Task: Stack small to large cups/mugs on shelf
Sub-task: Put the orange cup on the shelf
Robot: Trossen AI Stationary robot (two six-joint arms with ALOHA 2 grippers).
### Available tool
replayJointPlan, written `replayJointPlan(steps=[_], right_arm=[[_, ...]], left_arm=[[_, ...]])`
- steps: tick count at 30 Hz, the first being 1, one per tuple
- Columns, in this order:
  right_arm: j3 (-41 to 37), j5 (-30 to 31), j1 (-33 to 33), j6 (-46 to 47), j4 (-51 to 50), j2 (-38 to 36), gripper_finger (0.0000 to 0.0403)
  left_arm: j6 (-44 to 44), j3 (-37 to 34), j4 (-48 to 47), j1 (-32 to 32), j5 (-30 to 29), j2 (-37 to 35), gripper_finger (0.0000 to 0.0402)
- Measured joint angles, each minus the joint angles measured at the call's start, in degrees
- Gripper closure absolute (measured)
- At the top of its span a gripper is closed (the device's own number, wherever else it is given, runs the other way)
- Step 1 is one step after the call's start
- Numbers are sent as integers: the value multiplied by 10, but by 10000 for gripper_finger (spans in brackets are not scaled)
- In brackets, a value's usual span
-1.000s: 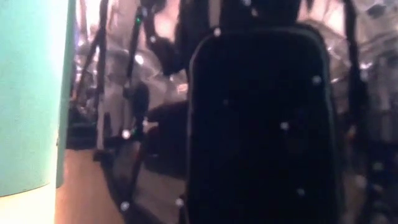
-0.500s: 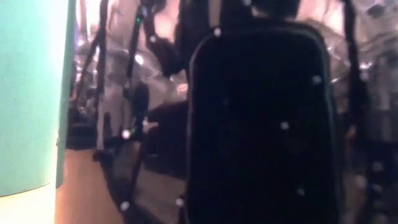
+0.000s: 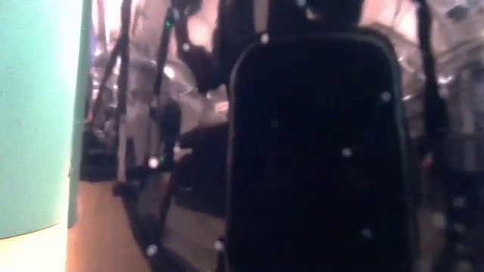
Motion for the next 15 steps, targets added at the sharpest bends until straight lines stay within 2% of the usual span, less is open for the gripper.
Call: replayJointPlan(steps=[15], right_arm=[[-1,-29,1,0,13,17,403]], left_arm=[[2,0,1,0,0,0,317]])
